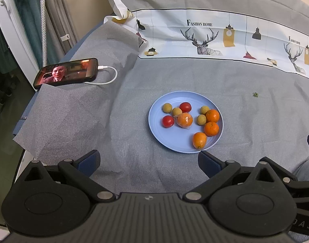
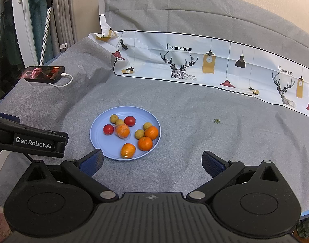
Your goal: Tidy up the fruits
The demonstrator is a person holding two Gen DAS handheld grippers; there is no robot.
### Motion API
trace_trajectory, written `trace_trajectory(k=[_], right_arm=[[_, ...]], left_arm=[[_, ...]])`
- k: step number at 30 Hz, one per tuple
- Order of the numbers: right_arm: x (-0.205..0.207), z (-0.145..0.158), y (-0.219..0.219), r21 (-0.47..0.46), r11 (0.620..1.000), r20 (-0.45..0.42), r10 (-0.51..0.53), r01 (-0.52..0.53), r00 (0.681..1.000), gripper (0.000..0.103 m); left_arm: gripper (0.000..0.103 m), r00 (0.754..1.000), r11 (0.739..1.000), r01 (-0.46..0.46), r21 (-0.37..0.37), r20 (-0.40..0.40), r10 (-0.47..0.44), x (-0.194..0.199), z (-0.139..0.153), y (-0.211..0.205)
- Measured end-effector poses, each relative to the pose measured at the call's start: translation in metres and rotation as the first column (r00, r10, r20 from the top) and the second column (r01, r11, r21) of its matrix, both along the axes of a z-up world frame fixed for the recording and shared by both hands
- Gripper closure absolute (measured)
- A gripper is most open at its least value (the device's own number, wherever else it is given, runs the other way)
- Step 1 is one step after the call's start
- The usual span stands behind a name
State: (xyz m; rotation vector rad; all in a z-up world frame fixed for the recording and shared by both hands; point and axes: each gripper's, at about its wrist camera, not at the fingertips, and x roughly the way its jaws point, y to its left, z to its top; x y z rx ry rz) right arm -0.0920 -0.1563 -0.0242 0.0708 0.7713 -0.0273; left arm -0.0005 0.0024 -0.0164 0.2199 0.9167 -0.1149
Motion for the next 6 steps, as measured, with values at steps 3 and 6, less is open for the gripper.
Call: trace_trajectory(k=[3,6], right_arm=[[0.0003,-0.0011,0.0001,-0.001,1.0,0.002,0.004,-0.003,1.0,0.001],[0.0001,-0.0019,-0.0009,0.001,1.0,0.004,0.003,-0.003,1.0,0.001]], left_arm=[[0.0,1.0,1.0,-0.003,0.001,0.004,0.003,0.0001,0.0007,0.0001],[0.0,1.0,1.0,-0.005,0.002,0.009,0.005,0.0001,0.0014,0.0002]])
